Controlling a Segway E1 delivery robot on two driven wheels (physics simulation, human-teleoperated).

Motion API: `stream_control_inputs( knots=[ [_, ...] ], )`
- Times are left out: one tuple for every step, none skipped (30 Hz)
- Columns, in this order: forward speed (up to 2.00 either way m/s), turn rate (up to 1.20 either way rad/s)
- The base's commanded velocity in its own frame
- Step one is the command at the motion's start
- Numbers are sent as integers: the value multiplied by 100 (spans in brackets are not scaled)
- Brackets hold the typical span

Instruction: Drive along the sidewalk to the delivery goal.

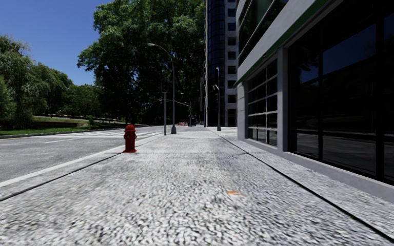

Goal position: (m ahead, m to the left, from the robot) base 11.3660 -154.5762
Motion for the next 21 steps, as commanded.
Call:
stream_control_inputs(
  knots=[
    [200,0],
    [200,0],
    [200,0],
    [200,0],
    [200,0],
    [200,0],
    [200,0],
    [200,0],
    [200,0],
    [200,0],
    [200,0],
    [200,0],
    [200,0],
    [200,0],
    [200,0],
    [200,0],
    [200,0],
    [200,0],
    [200,0],
    [200,0],
    [200,0]
  ],
)
